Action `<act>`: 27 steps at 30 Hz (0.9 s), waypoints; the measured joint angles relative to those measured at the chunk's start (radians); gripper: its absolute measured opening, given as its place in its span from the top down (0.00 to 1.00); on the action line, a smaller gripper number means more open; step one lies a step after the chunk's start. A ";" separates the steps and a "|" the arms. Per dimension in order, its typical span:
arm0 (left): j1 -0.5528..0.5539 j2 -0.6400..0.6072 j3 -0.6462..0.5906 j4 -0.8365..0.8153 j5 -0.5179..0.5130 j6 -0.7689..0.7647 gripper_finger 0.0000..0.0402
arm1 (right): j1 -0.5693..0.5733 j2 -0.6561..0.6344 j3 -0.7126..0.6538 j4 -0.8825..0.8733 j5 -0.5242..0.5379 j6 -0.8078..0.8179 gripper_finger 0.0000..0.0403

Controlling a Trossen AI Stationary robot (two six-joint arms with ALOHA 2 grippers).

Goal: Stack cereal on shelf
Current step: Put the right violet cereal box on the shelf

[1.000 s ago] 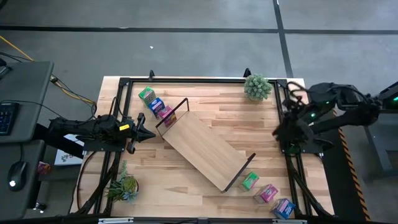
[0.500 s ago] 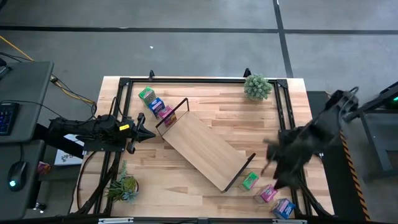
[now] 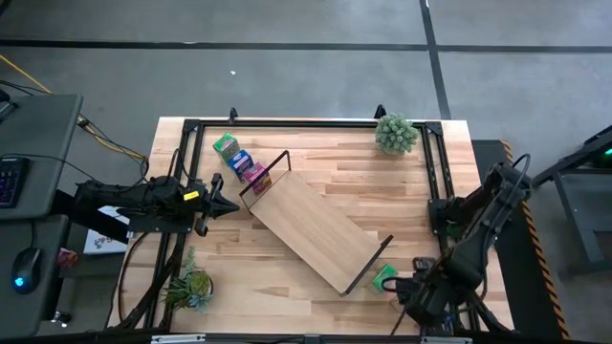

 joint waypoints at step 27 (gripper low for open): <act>0.000 0.000 0.000 0.000 -0.001 0.000 0.99 | 0.075 0.046 -0.082 0.016 0.219 -0.327 0.40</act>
